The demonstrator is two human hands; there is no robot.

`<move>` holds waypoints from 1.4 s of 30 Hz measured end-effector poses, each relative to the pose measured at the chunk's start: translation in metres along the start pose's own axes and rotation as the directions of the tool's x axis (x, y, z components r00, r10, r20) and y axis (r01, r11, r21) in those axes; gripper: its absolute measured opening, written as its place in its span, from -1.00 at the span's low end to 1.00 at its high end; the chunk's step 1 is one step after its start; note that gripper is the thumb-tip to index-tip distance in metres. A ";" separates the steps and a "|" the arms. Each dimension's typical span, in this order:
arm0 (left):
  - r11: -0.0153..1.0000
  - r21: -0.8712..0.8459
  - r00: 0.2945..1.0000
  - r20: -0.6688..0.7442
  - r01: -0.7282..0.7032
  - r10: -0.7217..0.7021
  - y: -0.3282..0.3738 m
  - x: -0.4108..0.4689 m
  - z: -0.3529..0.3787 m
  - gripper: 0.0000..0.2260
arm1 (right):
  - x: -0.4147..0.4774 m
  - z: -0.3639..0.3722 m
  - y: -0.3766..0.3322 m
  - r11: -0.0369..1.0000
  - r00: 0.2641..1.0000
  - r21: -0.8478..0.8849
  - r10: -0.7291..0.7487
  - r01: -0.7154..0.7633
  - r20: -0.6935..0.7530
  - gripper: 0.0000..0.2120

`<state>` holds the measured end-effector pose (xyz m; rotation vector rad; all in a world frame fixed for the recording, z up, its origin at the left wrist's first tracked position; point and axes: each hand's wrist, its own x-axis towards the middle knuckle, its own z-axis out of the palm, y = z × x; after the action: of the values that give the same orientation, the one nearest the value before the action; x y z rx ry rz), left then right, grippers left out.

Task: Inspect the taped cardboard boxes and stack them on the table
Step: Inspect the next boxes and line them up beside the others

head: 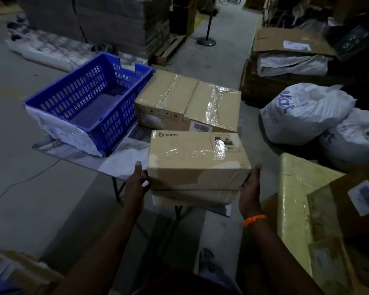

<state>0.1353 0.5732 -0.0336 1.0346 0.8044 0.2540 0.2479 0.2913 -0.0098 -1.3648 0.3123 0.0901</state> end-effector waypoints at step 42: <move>-0.390 0.679 0.618 0.732 -0.622 0.287 -0.001 0.014 0.111 -0.49 | 0.026 0.059 0.000 -0.142 0.627 -0.661 -0.224 0.737 0.747 -0.44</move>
<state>0.2221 0.5069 -0.0119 2.9882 -0.0221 0.2105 0.2825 0.3456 -0.0071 -2.7461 -0.9658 -0.1482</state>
